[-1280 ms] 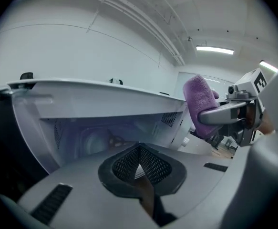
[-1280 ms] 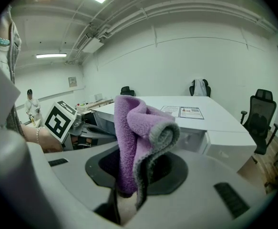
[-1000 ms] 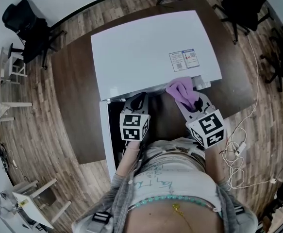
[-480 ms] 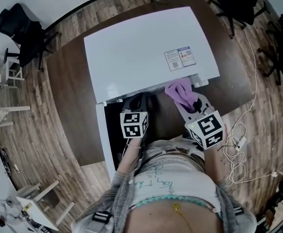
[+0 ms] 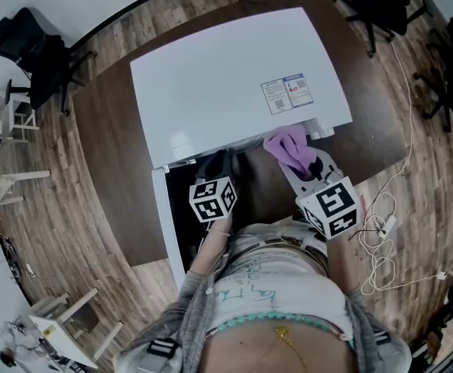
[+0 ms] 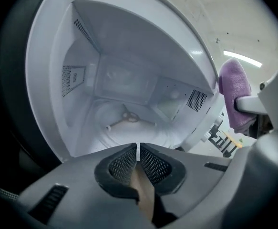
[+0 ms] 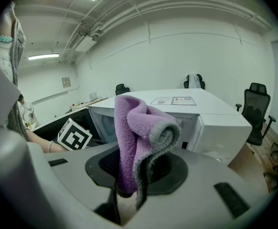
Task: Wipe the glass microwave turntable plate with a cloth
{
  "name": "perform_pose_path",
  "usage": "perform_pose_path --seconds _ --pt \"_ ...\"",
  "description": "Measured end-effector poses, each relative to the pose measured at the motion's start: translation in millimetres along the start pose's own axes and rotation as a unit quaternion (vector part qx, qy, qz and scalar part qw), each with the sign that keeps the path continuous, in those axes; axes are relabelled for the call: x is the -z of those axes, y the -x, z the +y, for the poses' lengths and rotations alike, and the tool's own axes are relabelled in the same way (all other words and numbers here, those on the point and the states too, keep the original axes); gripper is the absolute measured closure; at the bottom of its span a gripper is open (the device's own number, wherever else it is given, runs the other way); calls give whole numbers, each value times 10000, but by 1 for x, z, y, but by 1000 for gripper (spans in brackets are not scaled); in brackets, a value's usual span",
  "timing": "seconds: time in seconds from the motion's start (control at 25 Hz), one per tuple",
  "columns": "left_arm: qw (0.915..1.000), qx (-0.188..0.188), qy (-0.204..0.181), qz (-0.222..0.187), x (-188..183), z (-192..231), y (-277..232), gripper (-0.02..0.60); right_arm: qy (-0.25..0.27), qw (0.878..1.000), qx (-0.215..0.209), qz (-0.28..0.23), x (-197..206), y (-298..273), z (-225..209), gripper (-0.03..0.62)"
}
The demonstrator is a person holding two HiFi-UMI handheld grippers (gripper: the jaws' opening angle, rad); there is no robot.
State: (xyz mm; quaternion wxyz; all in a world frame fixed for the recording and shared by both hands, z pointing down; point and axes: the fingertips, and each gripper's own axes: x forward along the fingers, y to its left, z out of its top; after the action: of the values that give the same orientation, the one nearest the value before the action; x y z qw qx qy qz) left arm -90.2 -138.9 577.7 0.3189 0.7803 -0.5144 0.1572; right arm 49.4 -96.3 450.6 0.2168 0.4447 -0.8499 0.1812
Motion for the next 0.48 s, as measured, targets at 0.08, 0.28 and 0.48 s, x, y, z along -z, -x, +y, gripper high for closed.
perform_pose_path --seconds 0.08,0.28,0.48 --pt "9997 -31 256 0 5 3 -1 566 3 10000 -16 2 0 -1 0 482" --pt "9962 -119 867 -11 13 5 -2 483 24 10000 -43 19 0 -1 -1 482" --pt "9889 -166 1477 57 22 8 -7 426 30 10000 -70 22 0 -2 -1 482"
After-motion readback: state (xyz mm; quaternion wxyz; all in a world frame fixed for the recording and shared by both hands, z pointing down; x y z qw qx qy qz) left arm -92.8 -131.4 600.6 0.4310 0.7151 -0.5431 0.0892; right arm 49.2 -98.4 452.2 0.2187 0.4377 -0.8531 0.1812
